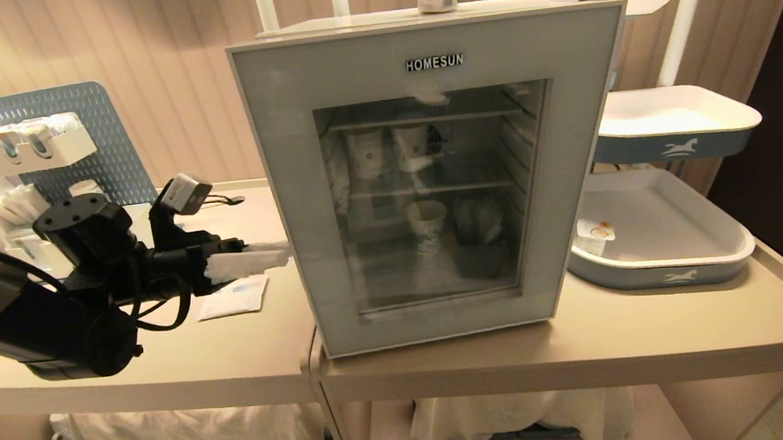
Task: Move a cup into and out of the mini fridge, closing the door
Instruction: Open the freezer door
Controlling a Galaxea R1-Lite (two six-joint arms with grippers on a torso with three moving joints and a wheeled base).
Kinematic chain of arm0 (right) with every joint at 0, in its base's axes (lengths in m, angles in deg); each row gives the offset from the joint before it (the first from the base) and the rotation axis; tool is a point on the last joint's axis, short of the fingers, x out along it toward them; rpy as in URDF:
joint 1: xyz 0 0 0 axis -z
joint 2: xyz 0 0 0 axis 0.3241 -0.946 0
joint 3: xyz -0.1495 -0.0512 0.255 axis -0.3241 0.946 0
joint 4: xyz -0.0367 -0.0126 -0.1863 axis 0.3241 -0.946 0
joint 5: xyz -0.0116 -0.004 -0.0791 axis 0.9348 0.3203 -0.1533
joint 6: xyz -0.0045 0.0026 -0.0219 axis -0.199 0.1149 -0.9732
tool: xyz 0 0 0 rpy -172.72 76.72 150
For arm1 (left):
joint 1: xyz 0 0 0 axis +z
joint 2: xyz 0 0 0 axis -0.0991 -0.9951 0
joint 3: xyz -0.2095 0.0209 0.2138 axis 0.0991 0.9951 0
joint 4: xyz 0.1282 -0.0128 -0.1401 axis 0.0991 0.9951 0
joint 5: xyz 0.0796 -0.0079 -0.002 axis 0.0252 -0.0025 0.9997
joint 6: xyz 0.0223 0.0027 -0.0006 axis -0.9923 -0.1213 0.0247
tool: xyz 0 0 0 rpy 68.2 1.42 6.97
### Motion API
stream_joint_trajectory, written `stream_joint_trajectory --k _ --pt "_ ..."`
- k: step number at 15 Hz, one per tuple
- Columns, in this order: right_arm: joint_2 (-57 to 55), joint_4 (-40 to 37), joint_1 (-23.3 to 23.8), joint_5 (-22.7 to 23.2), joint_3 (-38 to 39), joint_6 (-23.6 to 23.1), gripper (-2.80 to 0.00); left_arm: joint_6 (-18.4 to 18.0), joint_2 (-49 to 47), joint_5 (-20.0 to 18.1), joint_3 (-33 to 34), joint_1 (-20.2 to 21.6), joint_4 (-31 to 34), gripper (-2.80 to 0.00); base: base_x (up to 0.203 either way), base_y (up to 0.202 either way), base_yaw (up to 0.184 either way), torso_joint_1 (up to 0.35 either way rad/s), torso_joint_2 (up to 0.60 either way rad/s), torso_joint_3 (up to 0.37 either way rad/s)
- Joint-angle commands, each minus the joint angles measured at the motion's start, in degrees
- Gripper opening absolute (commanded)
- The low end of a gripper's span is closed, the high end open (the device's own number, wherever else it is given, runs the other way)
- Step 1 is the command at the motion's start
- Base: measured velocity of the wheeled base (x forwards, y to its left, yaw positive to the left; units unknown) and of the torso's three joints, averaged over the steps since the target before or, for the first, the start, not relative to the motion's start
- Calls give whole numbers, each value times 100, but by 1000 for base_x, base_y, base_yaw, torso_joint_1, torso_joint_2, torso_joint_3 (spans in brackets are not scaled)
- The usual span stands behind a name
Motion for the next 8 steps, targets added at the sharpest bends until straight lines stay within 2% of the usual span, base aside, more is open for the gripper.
stream_joint_trajectory --k 1,2,5,8 --pt "-11 0 0 2 -6 -2 -280 7 128 -295 13 140 -97 0 0 0 0 0 0 0" --pt "-12 0 0 2 2 -2 -280 -12 143 -303 16 242 -116 0 0 0 0 0 0 0" --pt "-11 0 0 2 1 -2 -280 27 1 -303 48 548 -782 0 0 0 0 0 0 0" --pt "-13 0 0 2 2 -2 -280 52 -298 -303 -67 955 -1147 0 0 0 0 0 0 0"
